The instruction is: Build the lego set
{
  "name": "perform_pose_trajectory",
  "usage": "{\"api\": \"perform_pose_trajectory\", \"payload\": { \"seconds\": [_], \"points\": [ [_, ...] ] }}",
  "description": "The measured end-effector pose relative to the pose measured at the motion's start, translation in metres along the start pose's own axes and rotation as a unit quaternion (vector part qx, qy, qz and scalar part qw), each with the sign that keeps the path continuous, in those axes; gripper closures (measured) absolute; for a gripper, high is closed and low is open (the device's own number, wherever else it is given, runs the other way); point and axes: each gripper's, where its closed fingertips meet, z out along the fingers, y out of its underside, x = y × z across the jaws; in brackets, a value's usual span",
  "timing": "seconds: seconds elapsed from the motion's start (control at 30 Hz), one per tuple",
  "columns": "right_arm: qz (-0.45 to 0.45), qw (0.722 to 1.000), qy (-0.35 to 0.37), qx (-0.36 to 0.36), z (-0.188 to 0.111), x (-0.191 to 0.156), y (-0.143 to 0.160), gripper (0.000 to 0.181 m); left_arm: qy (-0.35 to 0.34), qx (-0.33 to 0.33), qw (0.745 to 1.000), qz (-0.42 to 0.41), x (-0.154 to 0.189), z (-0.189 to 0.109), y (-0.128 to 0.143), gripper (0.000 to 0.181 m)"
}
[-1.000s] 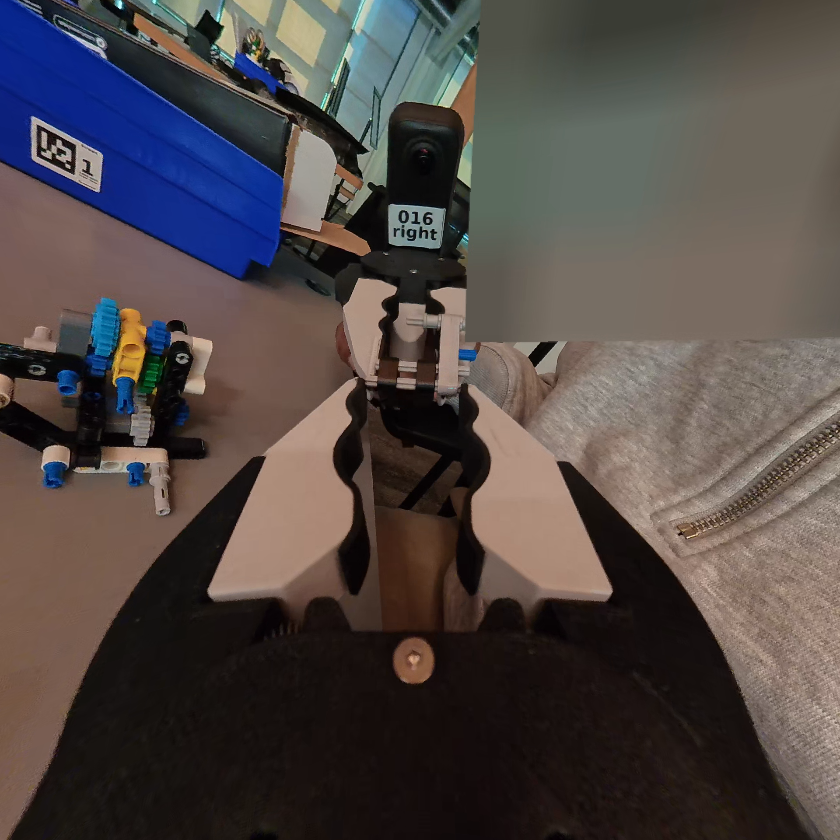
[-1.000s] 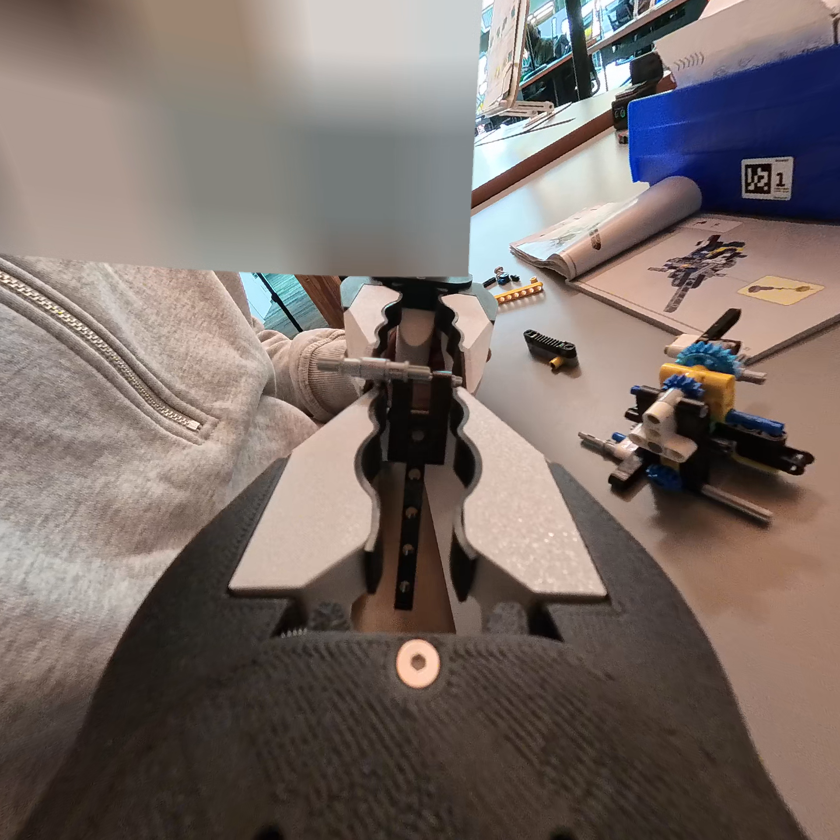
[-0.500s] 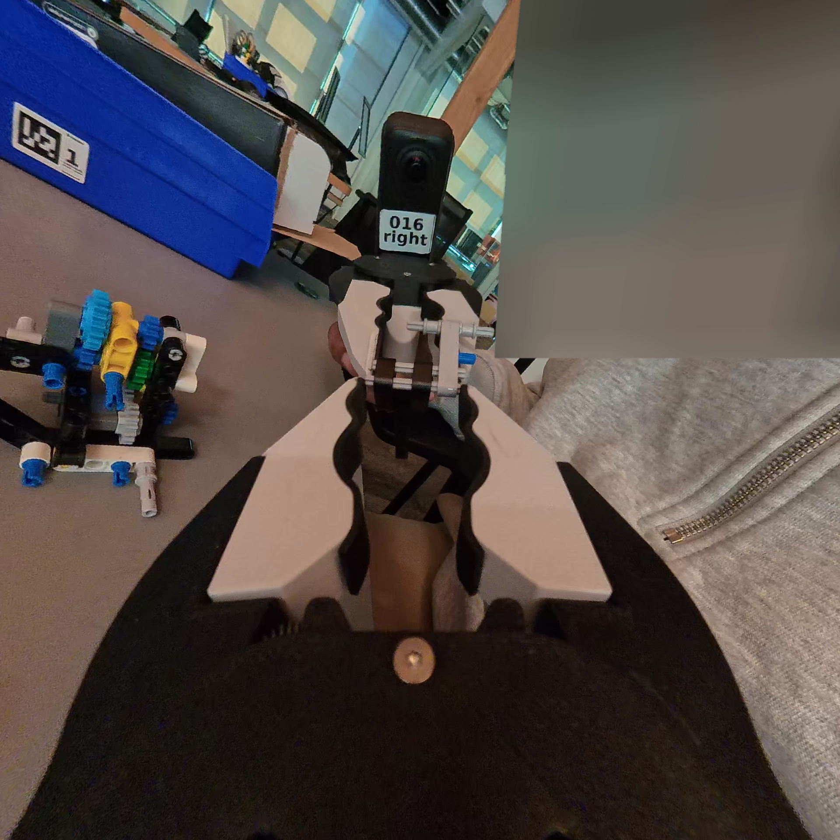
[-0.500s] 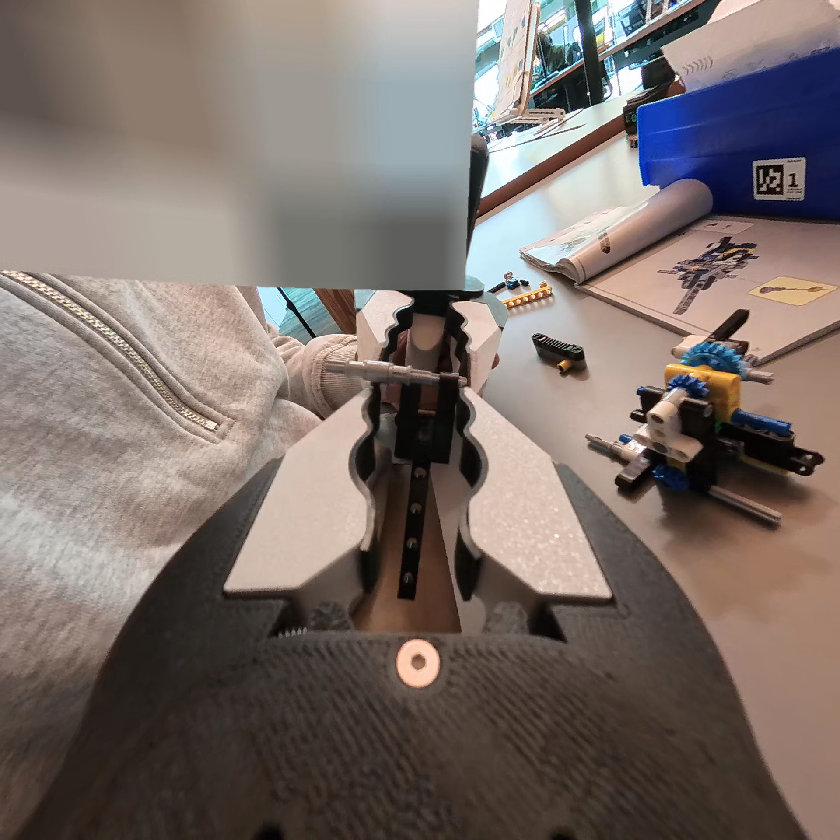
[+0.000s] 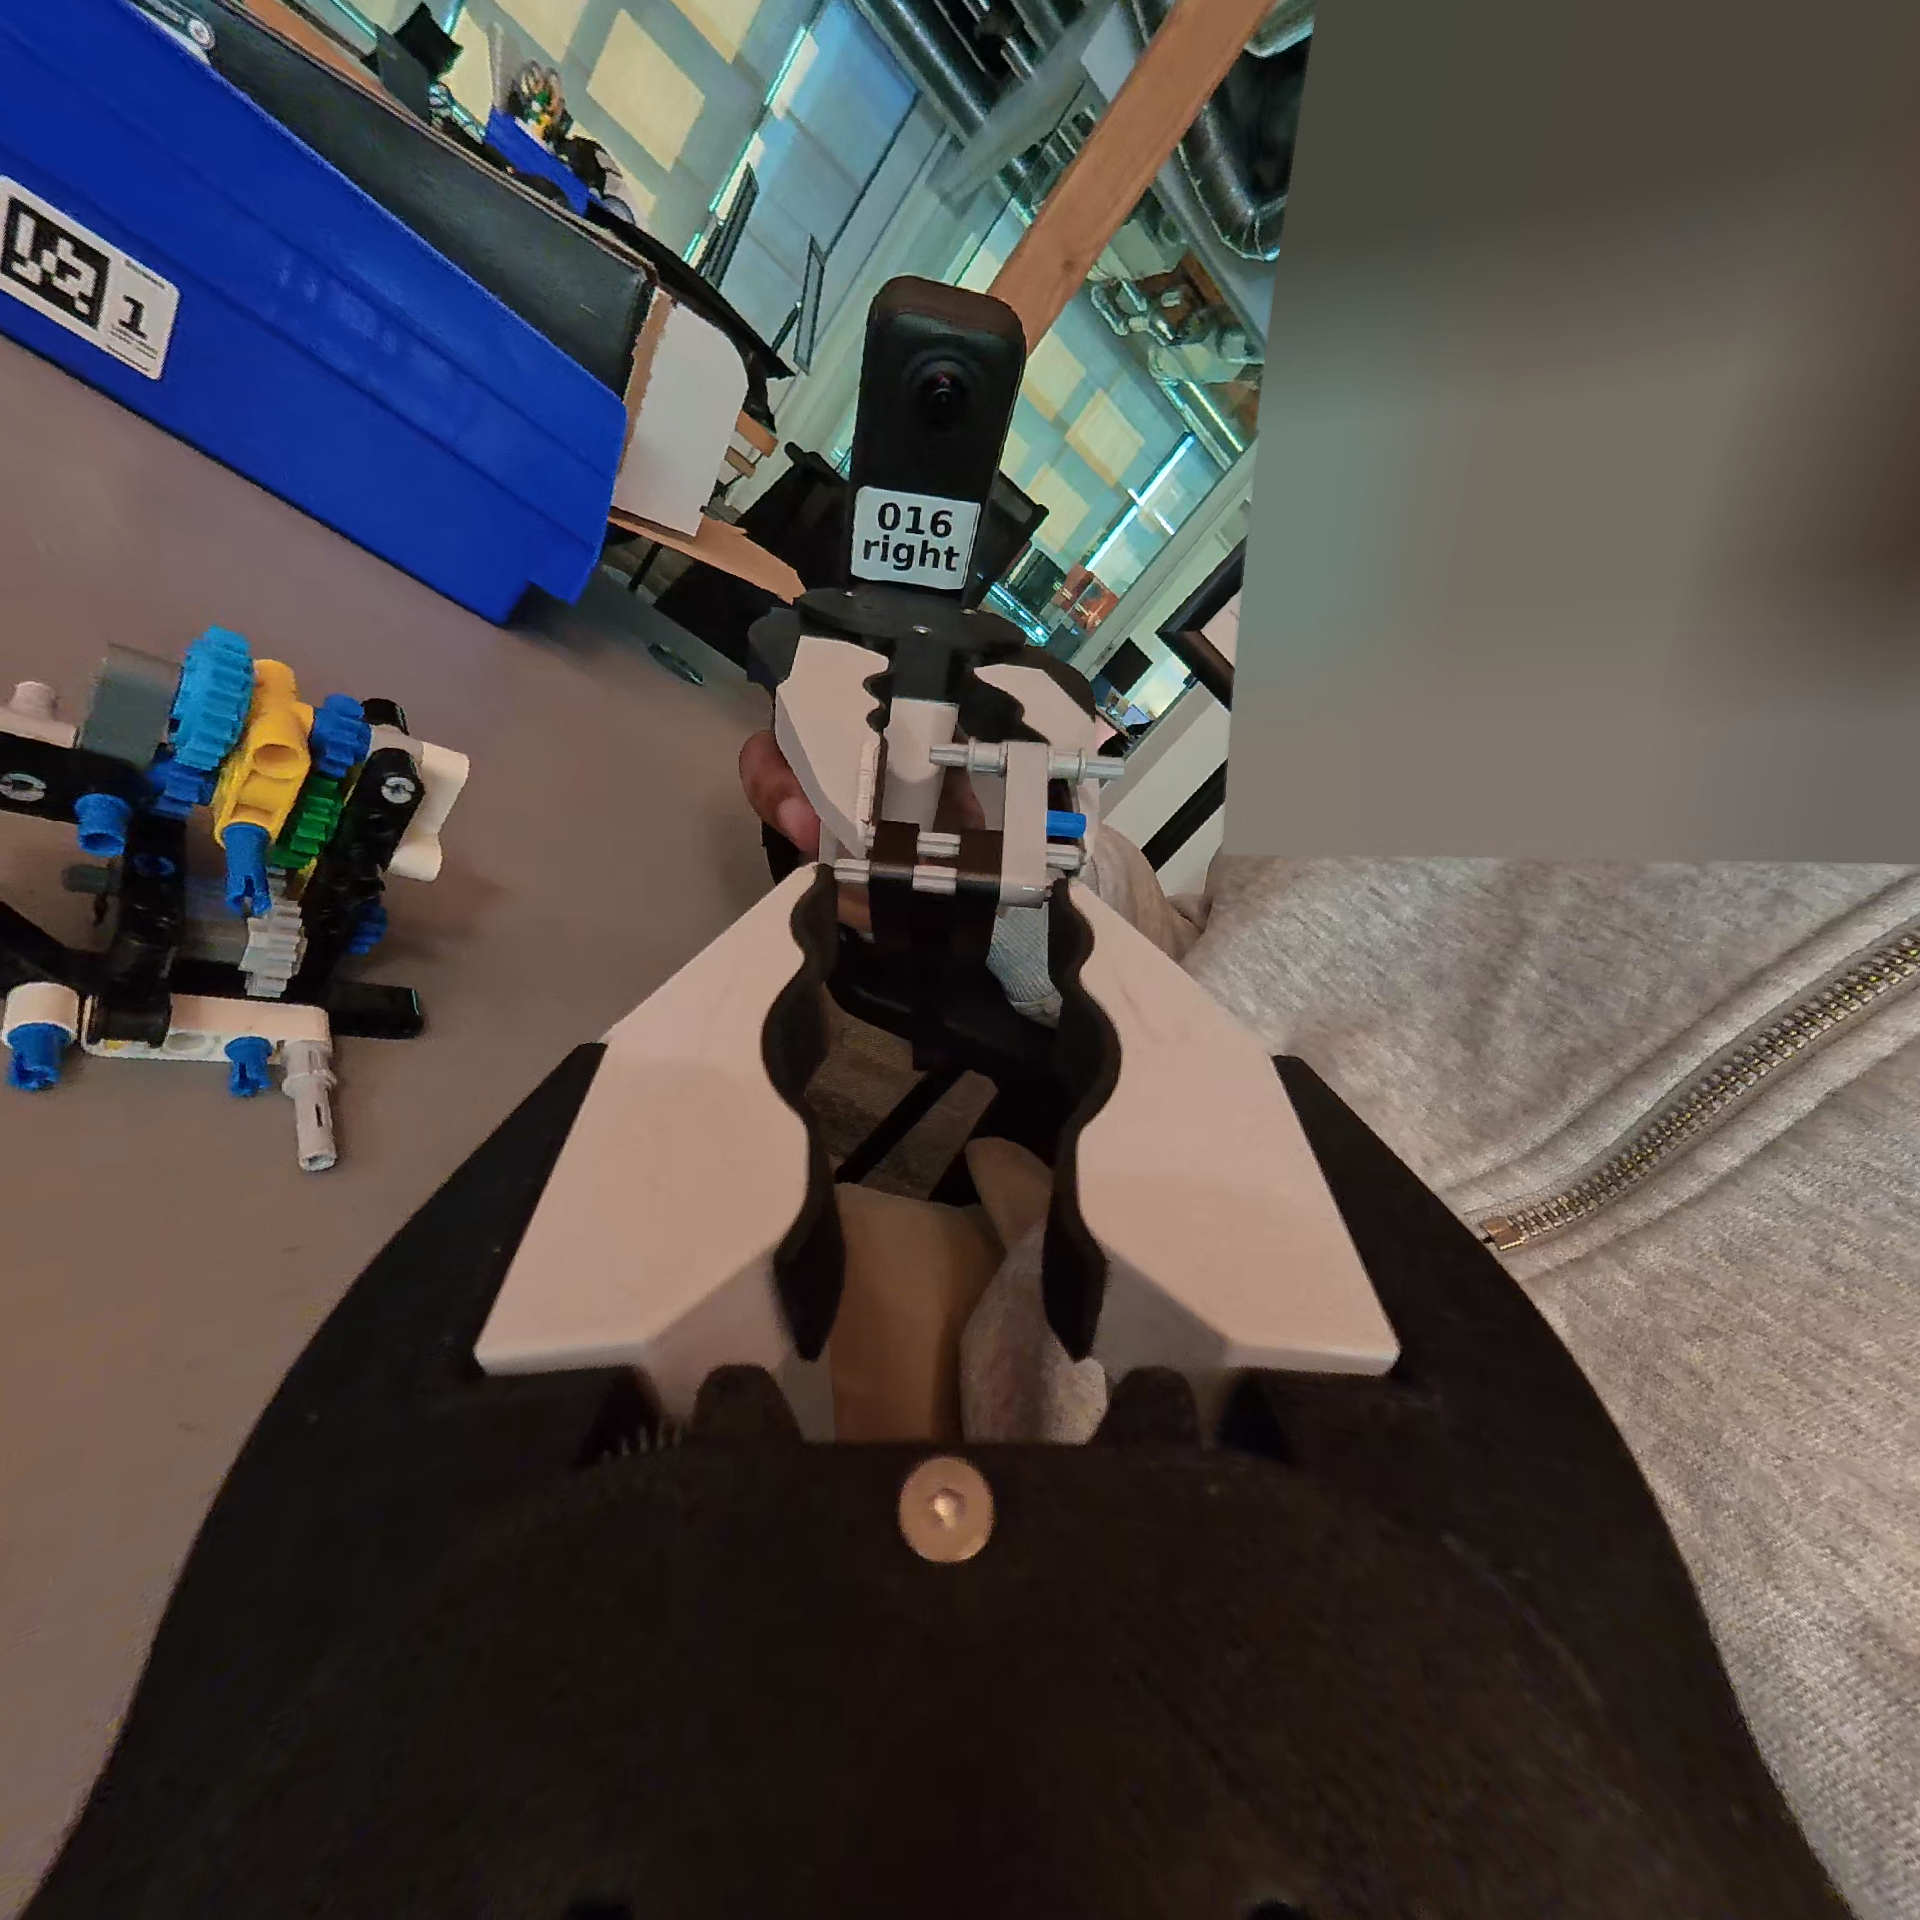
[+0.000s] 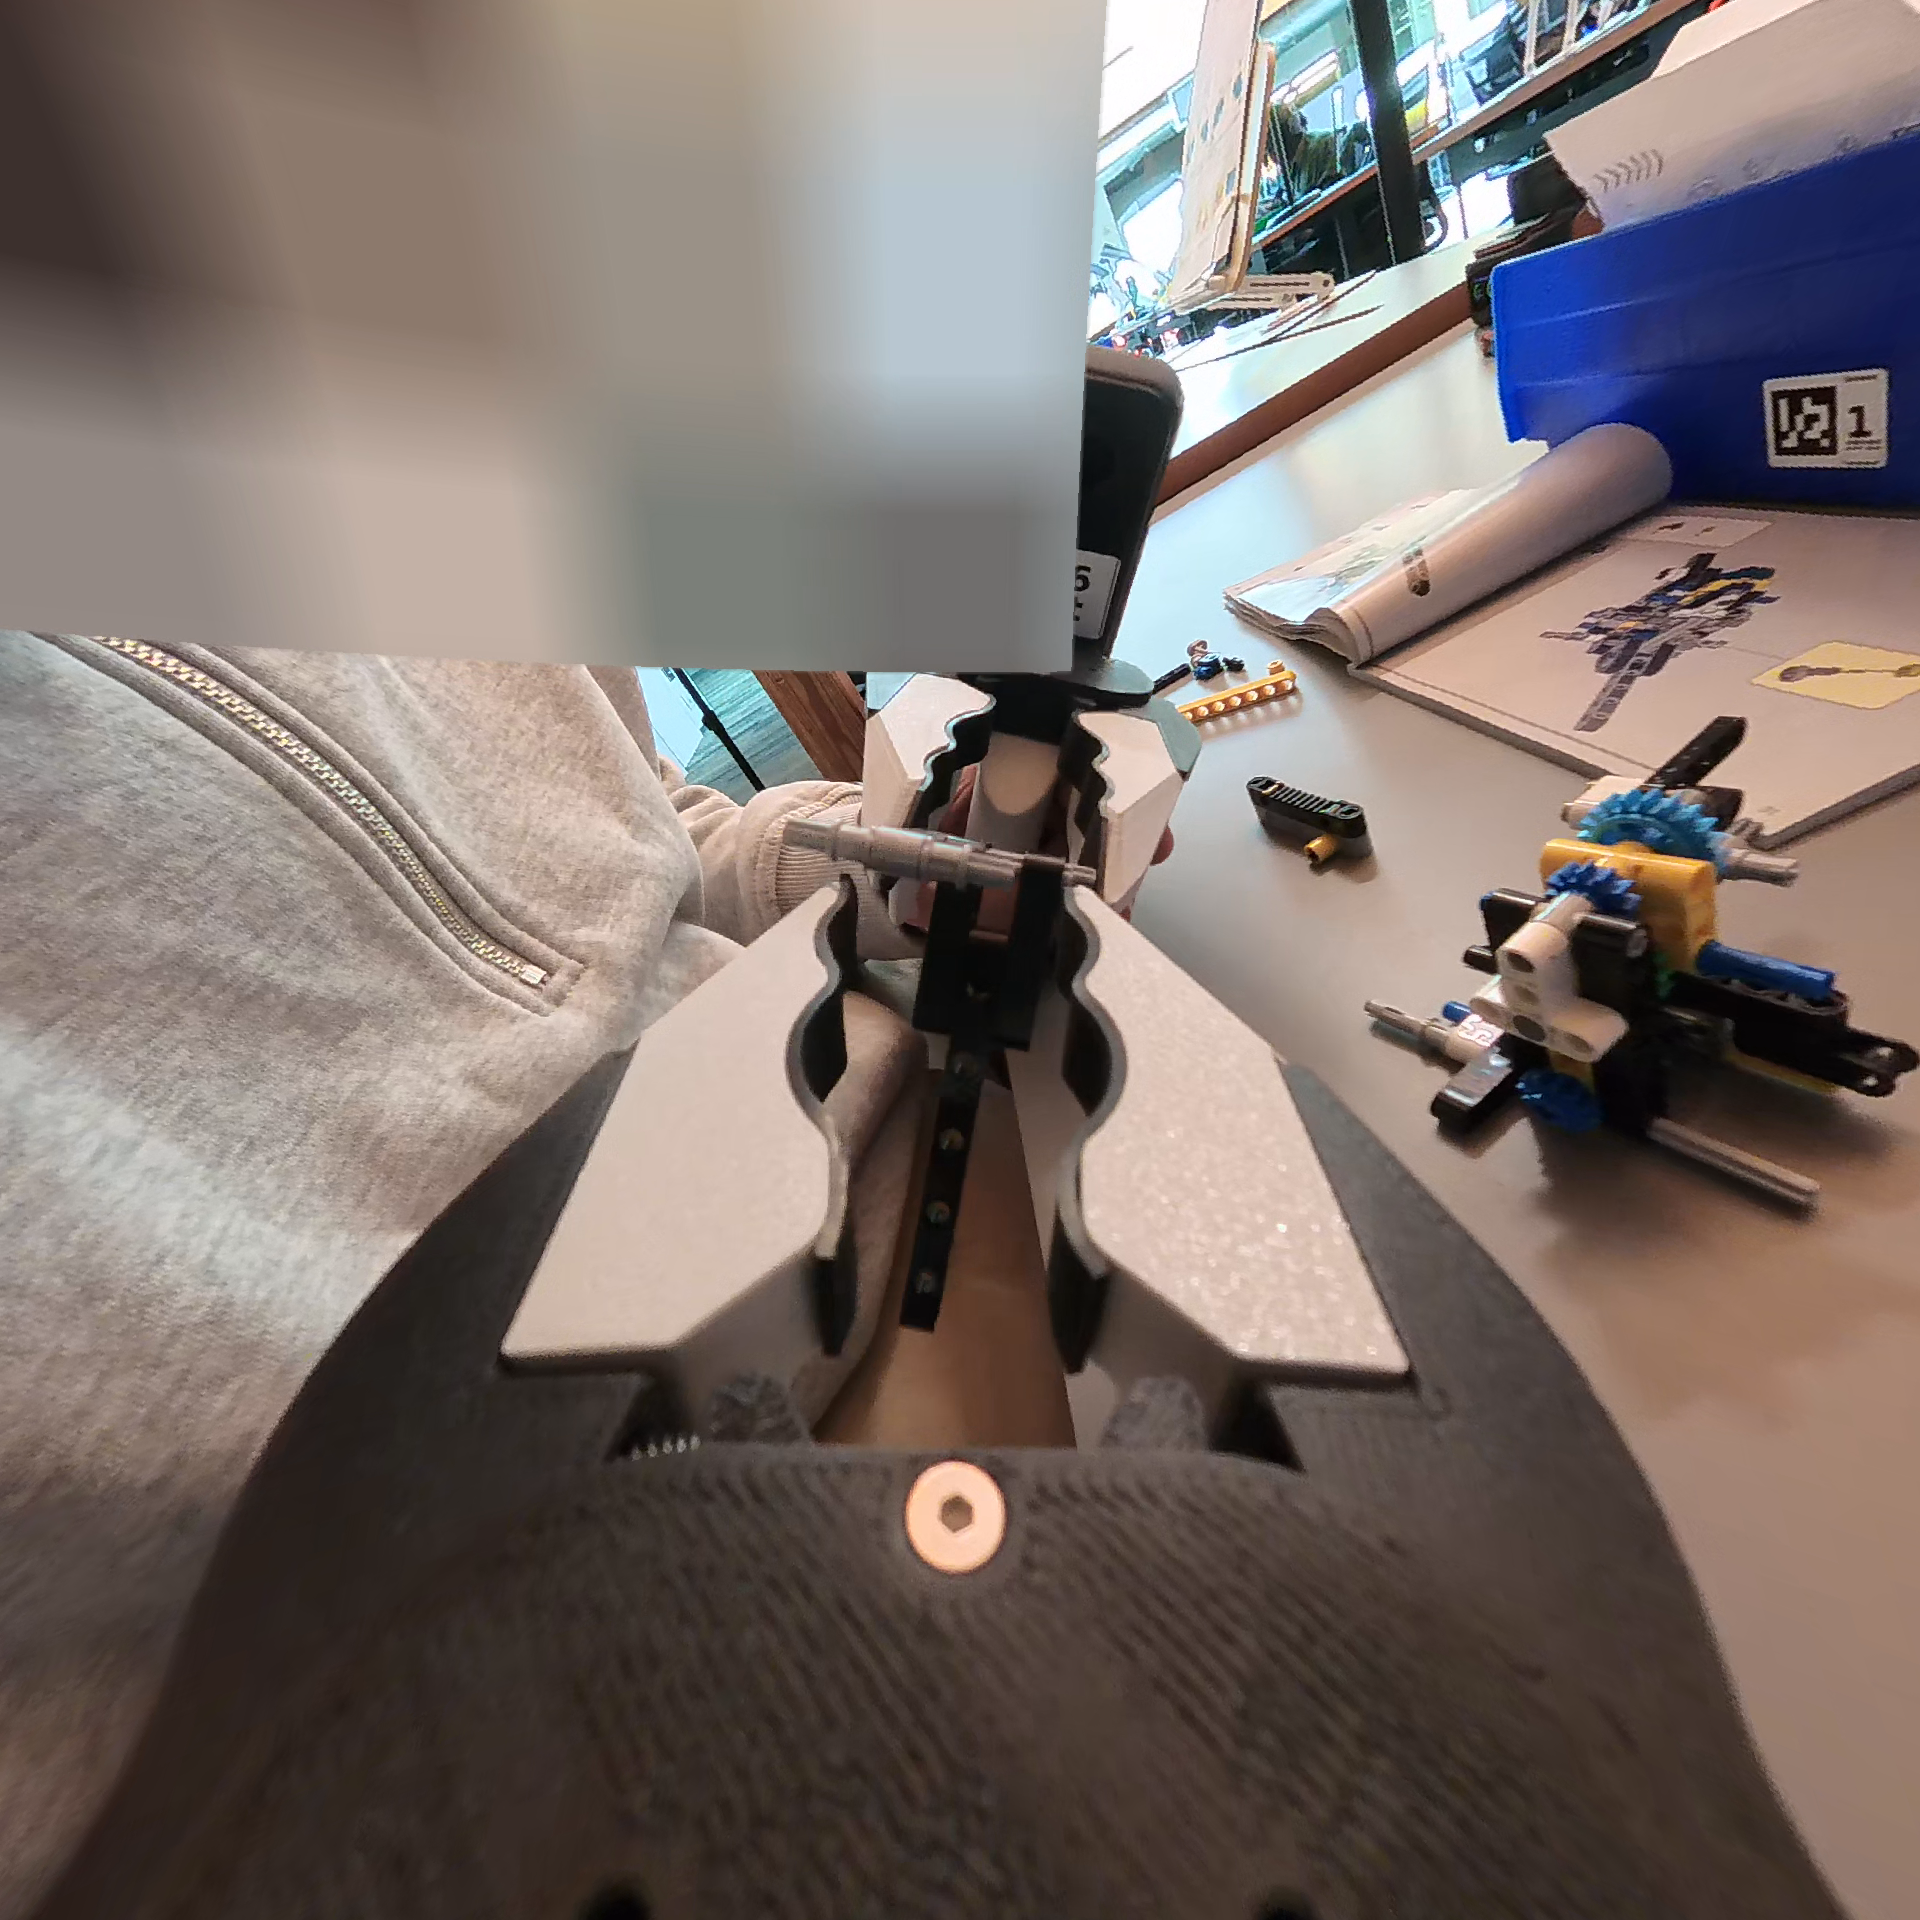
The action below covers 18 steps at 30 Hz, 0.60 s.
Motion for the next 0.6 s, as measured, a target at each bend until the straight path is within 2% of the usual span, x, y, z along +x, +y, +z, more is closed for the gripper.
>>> {"api": "perform_pose_trajectory", "payload": {
  "seconds": [0.6],
  "points": [
    [0.056,0.998,-0.014,0.036,0.0010,0.0036,-0.0092,0.144,-0.006,0.003,1.000,-0.001,-0.0015,-0.0002,-0.0007,0.144]
  ]
}}
